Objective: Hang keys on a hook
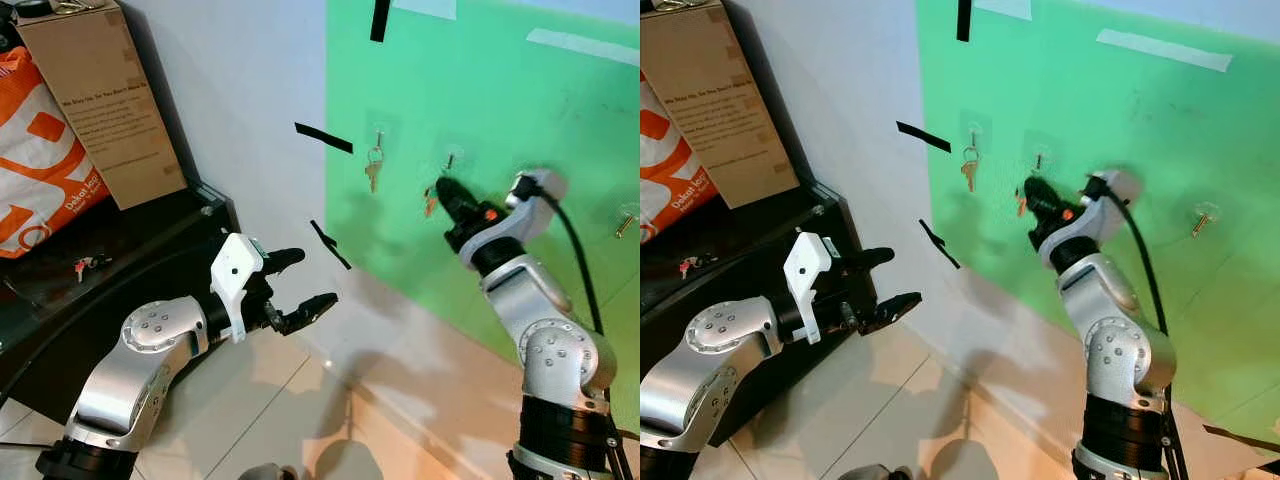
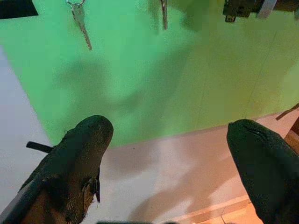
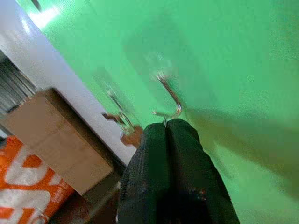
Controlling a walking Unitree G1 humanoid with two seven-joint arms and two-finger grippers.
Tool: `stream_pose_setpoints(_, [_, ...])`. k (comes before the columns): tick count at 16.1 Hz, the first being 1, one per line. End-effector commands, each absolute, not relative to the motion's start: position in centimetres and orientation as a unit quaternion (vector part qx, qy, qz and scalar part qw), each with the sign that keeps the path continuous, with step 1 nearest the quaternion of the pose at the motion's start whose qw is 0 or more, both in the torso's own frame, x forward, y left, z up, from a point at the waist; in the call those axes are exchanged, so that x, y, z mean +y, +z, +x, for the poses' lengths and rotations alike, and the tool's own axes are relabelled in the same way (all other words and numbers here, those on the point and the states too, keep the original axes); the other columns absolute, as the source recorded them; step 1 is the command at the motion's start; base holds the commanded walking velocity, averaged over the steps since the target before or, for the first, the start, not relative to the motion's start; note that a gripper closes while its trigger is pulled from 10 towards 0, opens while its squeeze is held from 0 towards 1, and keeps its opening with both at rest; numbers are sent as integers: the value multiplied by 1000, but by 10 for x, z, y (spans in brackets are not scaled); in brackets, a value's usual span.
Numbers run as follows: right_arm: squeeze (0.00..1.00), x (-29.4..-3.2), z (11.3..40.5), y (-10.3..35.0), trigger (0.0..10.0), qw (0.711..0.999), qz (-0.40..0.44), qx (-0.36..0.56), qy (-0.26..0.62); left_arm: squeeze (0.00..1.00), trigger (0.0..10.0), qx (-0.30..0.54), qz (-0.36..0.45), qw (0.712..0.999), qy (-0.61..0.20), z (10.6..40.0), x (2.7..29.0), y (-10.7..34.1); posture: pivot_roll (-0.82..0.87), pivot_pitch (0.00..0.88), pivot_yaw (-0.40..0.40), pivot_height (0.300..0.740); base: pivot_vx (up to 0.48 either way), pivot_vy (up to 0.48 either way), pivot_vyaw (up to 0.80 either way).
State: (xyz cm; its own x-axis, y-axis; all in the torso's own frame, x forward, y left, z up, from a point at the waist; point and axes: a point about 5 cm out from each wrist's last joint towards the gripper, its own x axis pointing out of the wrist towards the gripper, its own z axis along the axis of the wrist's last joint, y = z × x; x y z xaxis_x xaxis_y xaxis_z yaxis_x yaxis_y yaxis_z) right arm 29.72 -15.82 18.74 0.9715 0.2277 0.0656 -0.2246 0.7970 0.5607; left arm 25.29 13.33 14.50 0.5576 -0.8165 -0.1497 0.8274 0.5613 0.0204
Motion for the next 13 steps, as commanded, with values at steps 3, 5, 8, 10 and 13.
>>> stream_pose_setpoints(3, [0, -157, 298, 199, 10000, 942, 308, -23, 134, 0, 10000, 61, 54, 878, -472, 255, 131, 147, -60, 0, 63, 740, 0, 0, 0])
stream_pose_setpoints(5, [0, -157, 299, 200, 10000, 941, 312, -25, 132, 0, 10000, 61, 54, 878, -471, 255, 131, 147, -60, 0, 64, 740, 0, 0, 0])
stream_pose_setpoints(8, [0, -157, 301, 202, 10000, 937, 322, -28, 129, 0, 10000, 61, 55, 878, -471, 256, 131, 147, -59, 0, 64, 740, 0, 0, 0])
stream_pose_setpoints(10, [0, -155, 302, 202, 10000, 937, 323, -27, 131, 0, 10000, 61, 54, 878, -472, 255, 131, 147, -61, 0, 64, 740, 0, 0, 0])
stream_pose_setpoints(13, [0, -156, 304, 200, 10000, 939, 323, -23, 118, 0, 10000, 62, 53, 878, -472, 255, 131, 147, -62, 0, 65, 740, 0, 0, 0])
